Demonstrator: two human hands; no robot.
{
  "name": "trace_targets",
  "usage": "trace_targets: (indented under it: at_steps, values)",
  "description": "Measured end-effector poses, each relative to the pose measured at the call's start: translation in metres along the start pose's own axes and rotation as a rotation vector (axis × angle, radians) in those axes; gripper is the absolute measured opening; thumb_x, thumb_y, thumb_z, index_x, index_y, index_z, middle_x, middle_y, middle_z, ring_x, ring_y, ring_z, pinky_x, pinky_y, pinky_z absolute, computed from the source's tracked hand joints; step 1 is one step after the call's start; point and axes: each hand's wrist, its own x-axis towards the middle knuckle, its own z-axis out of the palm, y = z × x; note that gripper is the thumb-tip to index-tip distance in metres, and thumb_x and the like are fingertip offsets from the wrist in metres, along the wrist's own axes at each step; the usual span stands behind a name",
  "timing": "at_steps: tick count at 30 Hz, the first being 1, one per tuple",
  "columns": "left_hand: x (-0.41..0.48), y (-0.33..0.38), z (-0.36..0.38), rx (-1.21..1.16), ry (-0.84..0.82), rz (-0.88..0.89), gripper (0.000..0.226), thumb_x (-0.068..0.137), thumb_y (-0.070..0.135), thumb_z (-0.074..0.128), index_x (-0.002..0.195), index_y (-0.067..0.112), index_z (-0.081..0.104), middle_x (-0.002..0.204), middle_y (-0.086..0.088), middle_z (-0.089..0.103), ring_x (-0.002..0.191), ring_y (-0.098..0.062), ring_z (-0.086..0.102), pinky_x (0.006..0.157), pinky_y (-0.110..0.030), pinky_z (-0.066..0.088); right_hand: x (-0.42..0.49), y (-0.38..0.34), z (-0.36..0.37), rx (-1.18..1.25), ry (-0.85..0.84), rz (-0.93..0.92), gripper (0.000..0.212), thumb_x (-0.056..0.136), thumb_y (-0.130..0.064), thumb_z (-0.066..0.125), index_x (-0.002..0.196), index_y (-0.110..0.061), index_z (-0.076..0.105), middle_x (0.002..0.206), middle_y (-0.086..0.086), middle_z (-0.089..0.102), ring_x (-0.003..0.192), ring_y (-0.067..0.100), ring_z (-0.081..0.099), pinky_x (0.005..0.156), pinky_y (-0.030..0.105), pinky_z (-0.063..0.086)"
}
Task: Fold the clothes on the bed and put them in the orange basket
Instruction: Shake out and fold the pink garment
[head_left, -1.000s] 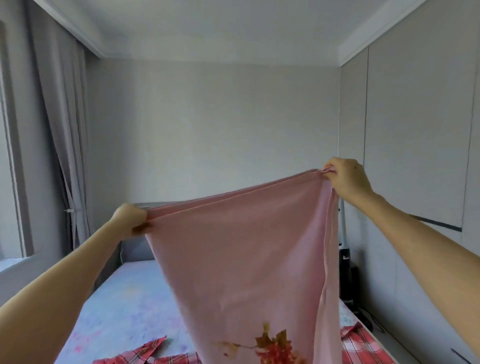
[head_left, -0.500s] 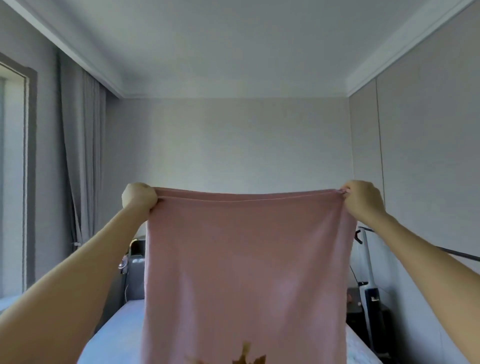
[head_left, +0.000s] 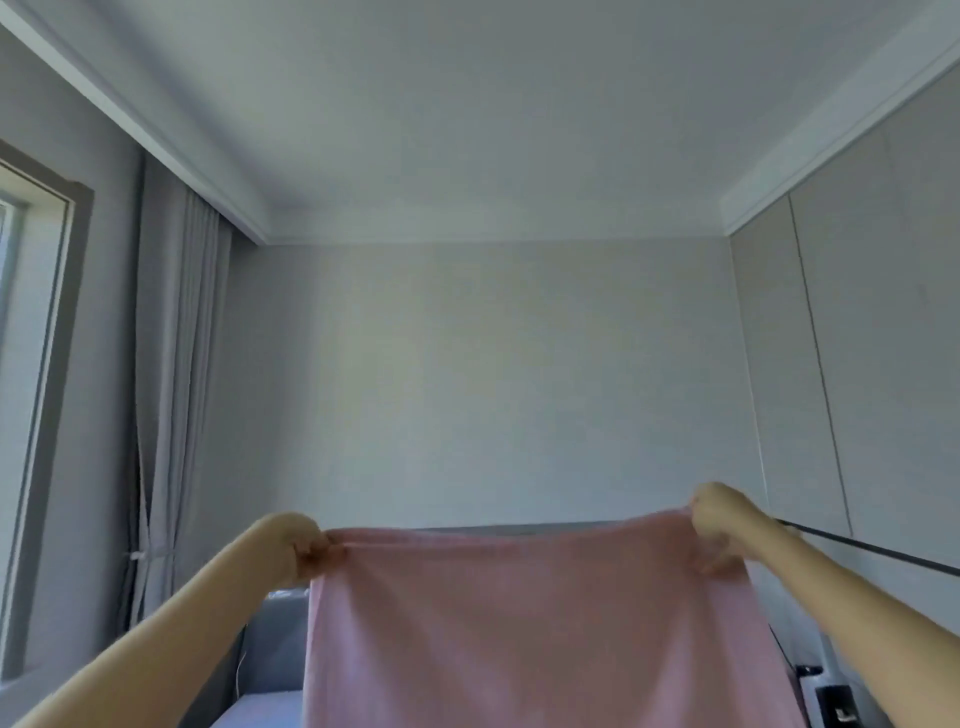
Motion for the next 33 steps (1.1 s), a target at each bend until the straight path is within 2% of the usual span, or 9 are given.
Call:
trace_targets:
  at_steps: [2, 4, 7, 10, 15, 23, 27, 30, 33]
  values:
    - [0.02, -0.028, 0.009, 0.067, 0.037, -0.029, 0.023, 0.089, -0.015, 0.045, 0.069, -0.005, 0.046, 0.038, -0.01, 0.052, 0.022, -0.016, 0.049, 0.026, -0.02, 0.041, 0.019, 0.019, 0.037, -0.21, -0.146, 0.025, 0.018, 0.084, 0.004, 0.052, 0.069, -0.005, 0.053, 0.065, 0.009, 0.056, 0.059, 0.024, 0.062, 0.047, 0.028, 0.051]
    - [0.036, -0.031, 0.024, -0.015, 0.129, 0.122, 0.016, 0.091, -0.01, 0.046, 0.078, -0.003, 0.051, 0.029, 0.005, 0.049, 0.032, -0.005, 0.055, 0.031, -0.011, 0.04, 0.036, 0.009, 0.054, -0.285, -0.008, -0.068, 0.022, 0.079, 0.002, 0.053, 0.061, -0.009, 0.05, 0.065, 0.007, 0.054, 0.06, 0.021, 0.056, 0.049, 0.026, 0.042]
    - [0.049, 0.035, 0.052, -0.37, 0.237, 0.469, 0.016, 0.088, -0.003, 0.053, 0.091, 0.007, 0.064, 0.06, 0.001, 0.057, 0.065, -0.012, 0.062, 0.044, -0.008, 0.039, 0.065, -0.057, 0.046, 0.262, 0.195, -0.409, 0.016, 0.084, 0.002, 0.049, 0.073, -0.009, 0.055, 0.08, 0.012, 0.058, 0.081, 0.027, 0.057, 0.064, 0.029, 0.041]
    - [0.039, 0.113, 0.056, -0.704, 0.175, 0.71, 0.034, 0.08, -0.018, 0.046, 0.073, 0.012, 0.058, 0.051, 0.001, 0.059, 0.041, -0.004, 0.054, 0.043, -0.014, 0.047, 0.075, -0.12, 0.007, 0.768, 0.259, -0.589, 0.015, 0.09, -0.003, 0.046, 0.1, -0.005, 0.057, 0.098, 0.01, 0.059, 0.09, 0.022, 0.054, 0.077, 0.03, 0.044]
    - [0.014, 0.125, 0.013, -0.817, 0.141, 0.713, 0.049, 0.075, -0.025, 0.032, 0.057, 0.013, 0.058, 0.062, -0.008, 0.059, 0.059, -0.021, 0.058, 0.05, -0.024, 0.05, 0.062, -0.114, -0.039, 0.882, 0.271, -0.638, 0.022, 0.083, -0.015, 0.053, 0.103, -0.012, 0.059, 0.105, 0.011, 0.062, 0.096, 0.021, 0.06, 0.093, 0.04, 0.05]
    - [-0.079, -0.005, -0.022, -0.262, 0.24, 0.567, 0.035, 0.087, -0.013, 0.039, 0.072, 0.013, 0.056, 0.077, -0.008, 0.057, 0.067, -0.018, 0.061, 0.052, -0.022, 0.057, -0.064, 0.009, -0.03, 0.721, 0.089, -0.483, 0.016, 0.094, -0.001, 0.046, 0.092, -0.011, 0.058, 0.099, 0.013, 0.063, 0.093, 0.026, 0.064, 0.085, 0.031, 0.056]
    - [-0.138, -0.105, -0.05, 0.096, 0.247, 0.522, 0.028, 0.089, -0.005, 0.041, 0.078, 0.011, 0.062, 0.071, -0.01, 0.061, 0.044, -0.01, 0.062, 0.046, -0.018, 0.054, -0.143, 0.1, -0.017, 0.634, 0.018, -0.272, 0.019, 0.094, 0.003, 0.046, 0.089, -0.01, 0.059, 0.093, 0.013, 0.064, 0.08, 0.022, 0.066, 0.072, 0.022, 0.057]
    - [-0.165, -0.18, -0.077, 0.437, 0.117, 0.332, 0.023, 0.087, -0.006, 0.045, 0.078, 0.005, 0.064, 0.062, -0.016, 0.061, 0.036, -0.013, 0.058, 0.042, -0.021, 0.052, -0.195, 0.17, 0.0, 0.515, -0.06, -0.101, 0.025, 0.091, 0.009, 0.044, 0.083, -0.009, 0.058, 0.086, 0.014, 0.063, 0.067, 0.02, 0.067, 0.062, 0.021, 0.056]
    - [-0.196, -0.26, -0.106, 0.713, -0.018, 0.071, 0.022, 0.082, -0.008, 0.053, 0.07, 0.005, 0.065, 0.061, -0.022, 0.065, 0.05, -0.03, 0.064, 0.057, -0.039, 0.059, -0.259, 0.25, 0.025, 0.367, -0.177, 0.086, 0.021, 0.089, 0.011, 0.045, 0.084, -0.004, 0.059, 0.088, 0.02, 0.063, 0.064, 0.024, 0.066, 0.054, 0.02, 0.055]
